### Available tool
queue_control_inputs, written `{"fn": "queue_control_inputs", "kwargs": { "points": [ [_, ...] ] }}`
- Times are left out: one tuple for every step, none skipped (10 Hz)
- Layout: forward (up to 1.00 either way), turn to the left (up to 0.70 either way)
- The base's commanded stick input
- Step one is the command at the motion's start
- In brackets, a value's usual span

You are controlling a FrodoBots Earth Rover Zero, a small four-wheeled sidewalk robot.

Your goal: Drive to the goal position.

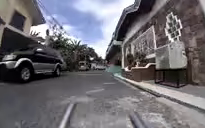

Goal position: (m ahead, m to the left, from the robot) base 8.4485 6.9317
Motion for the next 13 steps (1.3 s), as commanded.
{"fn": "queue_control_inputs", "kwargs": {
  "points": [
    [0.85,0.00],
    [0.85,0.00],
    [0.85,0.00],
    [0.85,-0.18],
    [0.85,-0.34],
    [0.85,-0.34],
    [0.85,-0.34],
    [0.85,-0.34],
    [0.85,-0.32],
    [0.85,-0.09],
    [0.85,0.00],
    [0.85,0.00],
    [0.85,0.00]
  ]
}}
